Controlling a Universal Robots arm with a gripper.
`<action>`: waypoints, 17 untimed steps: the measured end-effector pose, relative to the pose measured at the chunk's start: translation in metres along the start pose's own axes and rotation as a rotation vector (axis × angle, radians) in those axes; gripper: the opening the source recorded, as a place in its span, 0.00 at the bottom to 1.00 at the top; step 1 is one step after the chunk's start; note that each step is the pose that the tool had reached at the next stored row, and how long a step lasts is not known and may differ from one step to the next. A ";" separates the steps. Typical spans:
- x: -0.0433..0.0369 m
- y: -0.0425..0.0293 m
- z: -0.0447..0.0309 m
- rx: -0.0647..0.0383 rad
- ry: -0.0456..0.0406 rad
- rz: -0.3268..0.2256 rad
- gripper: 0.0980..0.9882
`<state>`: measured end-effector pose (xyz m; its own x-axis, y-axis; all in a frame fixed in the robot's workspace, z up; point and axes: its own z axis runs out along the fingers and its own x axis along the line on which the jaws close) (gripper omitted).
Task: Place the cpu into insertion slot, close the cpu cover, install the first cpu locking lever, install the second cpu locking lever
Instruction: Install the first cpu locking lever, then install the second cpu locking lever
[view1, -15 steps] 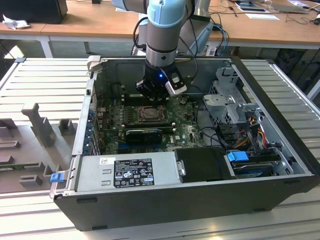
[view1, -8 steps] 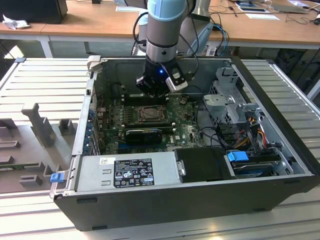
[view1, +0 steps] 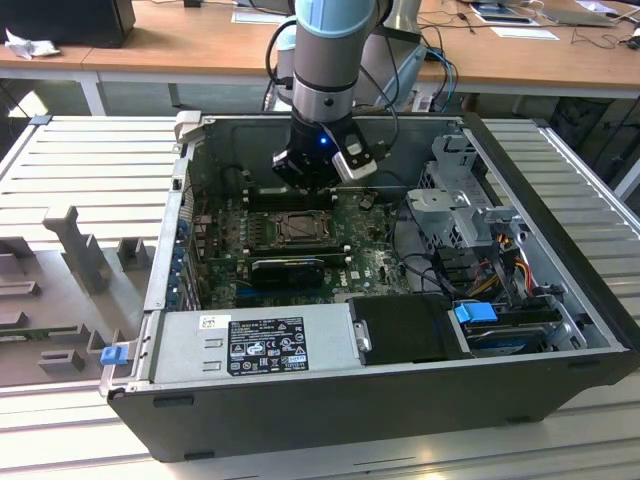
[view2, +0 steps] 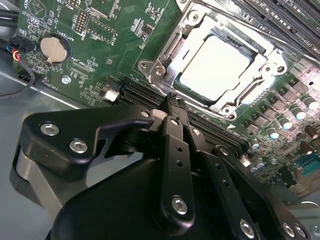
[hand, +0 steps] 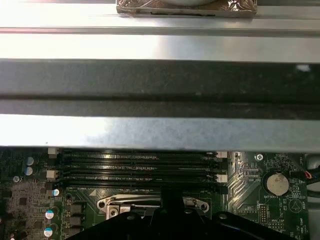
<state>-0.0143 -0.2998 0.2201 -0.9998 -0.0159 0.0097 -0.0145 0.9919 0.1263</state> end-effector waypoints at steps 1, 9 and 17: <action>0.0000 -0.0002 0.0000 0.000 0.0000 0.000 0.01; 0.0001 -0.0065 -0.0008 0.000 -0.0001 0.000 0.01; 0.0002 -0.0065 -0.0135 0.000 -0.0001 0.000 0.01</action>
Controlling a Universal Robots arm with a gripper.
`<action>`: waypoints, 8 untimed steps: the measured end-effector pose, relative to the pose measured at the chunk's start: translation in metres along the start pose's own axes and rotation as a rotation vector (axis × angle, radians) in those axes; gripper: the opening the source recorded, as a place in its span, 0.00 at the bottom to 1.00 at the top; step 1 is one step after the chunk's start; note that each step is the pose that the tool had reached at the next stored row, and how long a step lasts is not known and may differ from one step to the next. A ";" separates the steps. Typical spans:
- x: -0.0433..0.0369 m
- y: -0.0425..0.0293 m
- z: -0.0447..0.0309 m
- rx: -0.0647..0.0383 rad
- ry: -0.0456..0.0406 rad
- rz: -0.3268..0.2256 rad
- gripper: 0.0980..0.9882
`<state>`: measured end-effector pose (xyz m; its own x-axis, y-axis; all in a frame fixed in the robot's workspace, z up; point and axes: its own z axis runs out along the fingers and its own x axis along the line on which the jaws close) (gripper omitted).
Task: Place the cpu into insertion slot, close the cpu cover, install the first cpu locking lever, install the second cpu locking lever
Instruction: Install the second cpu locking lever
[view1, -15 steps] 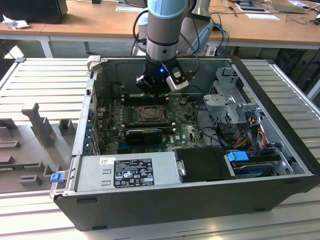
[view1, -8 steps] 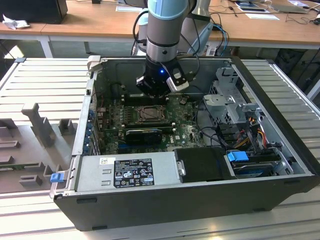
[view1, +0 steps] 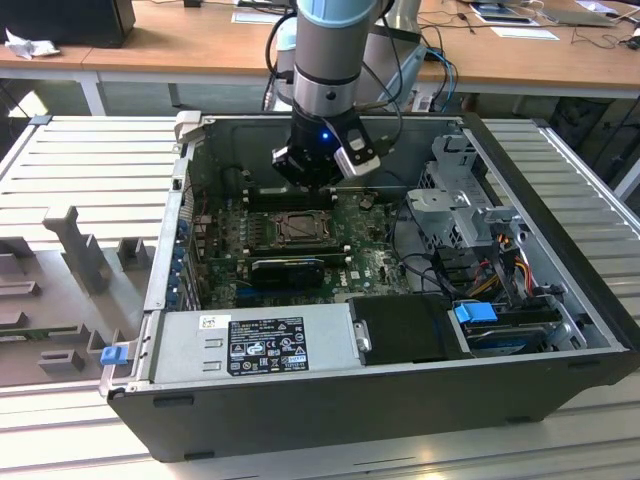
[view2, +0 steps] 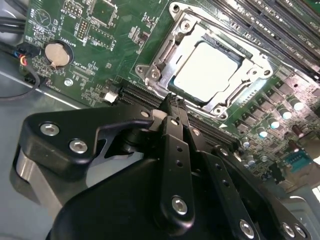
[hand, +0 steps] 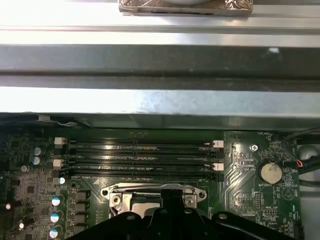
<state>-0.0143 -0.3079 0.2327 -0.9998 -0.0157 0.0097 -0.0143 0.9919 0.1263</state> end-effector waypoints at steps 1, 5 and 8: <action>0.0000 -0.0002 -0.0010 0.000 0.0000 0.000 0.01; 0.0000 -0.0028 -0.0013 0.000 0.0000 0.000 0.01; 0.0001 -0.0065 -0.0018 0.000 -0.0001 0.000 0.01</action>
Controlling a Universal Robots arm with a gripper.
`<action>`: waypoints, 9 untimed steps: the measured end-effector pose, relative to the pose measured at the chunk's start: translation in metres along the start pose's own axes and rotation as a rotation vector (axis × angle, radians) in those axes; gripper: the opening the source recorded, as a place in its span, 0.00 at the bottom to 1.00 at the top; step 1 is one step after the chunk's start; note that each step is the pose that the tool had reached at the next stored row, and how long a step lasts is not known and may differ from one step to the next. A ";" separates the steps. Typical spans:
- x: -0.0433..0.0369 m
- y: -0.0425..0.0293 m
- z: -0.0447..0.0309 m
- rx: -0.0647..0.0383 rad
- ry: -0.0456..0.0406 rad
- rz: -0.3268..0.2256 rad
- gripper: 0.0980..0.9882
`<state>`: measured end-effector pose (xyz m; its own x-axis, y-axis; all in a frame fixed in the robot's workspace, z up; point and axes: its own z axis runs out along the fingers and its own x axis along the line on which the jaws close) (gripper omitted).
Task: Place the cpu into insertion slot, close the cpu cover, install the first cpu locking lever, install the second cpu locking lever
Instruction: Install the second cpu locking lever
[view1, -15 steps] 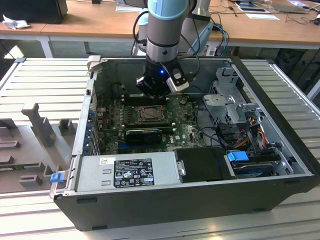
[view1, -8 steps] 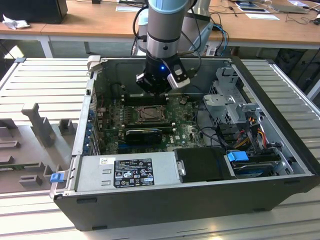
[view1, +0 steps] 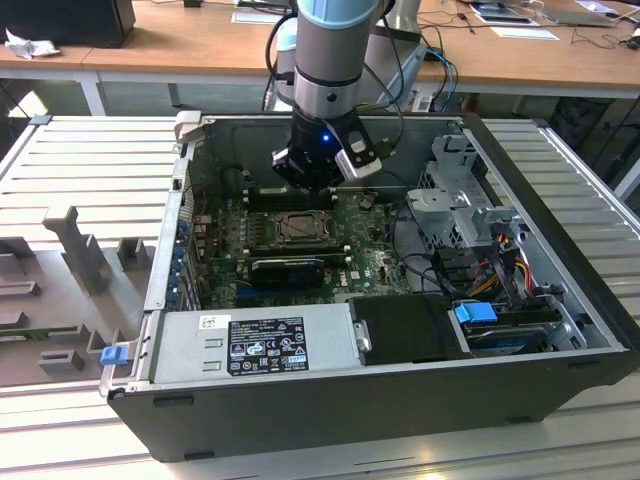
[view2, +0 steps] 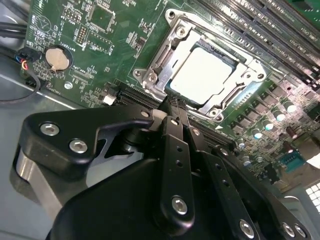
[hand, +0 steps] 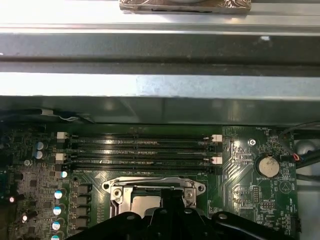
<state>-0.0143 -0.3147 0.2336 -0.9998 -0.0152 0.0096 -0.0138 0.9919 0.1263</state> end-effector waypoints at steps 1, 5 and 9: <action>0.0000 -0.0012 -0.0002 0.000 0.0000 0.000 0.01; 0.0002 -0.0098 -0.0013 0.000 0.0001 0.000 0.01; 0.0003 -0.0175 -0.0024 0.000 0.0000 0.000 0.01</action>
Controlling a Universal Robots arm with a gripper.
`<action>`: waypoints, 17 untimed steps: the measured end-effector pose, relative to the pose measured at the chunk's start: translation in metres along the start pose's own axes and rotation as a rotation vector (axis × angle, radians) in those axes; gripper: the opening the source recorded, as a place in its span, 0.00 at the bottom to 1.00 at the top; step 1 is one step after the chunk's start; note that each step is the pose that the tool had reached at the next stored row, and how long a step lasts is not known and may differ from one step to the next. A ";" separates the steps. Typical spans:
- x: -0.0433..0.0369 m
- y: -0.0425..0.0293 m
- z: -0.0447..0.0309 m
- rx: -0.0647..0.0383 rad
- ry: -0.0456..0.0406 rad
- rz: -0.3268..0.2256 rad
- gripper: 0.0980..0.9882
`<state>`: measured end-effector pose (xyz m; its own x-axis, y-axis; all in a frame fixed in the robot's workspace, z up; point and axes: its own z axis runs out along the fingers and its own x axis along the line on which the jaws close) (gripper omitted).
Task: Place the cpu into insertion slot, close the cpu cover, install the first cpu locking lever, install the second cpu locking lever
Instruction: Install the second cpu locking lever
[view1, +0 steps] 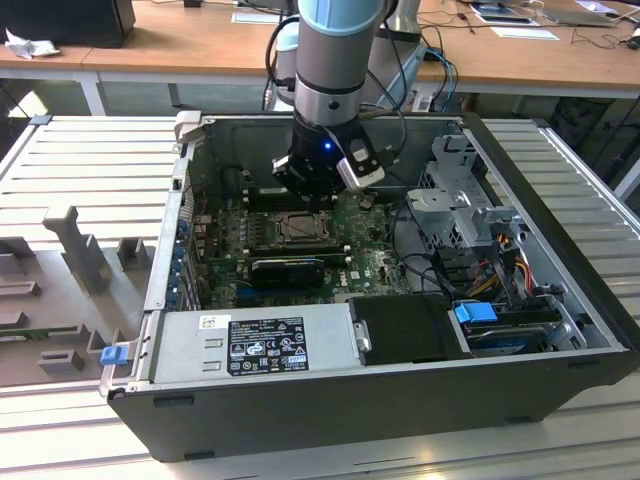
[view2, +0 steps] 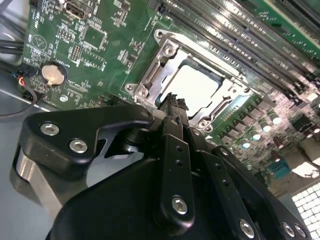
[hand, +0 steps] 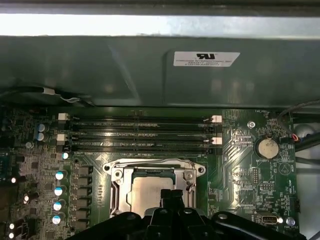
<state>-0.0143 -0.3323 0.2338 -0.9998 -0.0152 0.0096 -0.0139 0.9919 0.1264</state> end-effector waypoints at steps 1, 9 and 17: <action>0.0001 -0.0002 -0.0006 0.000 0.0001 0.000 0.01; 0.0002 0.0000 -0.0125 0.000 -0.0001 0.000 0.01; 0.0007 -0.0210 -0.0149 0.000 -0.0001 0.000 0.01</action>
<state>-0.0145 -0.3551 0.2460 -0.9998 -0.0151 0.0096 -0.0138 0.9919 0.1262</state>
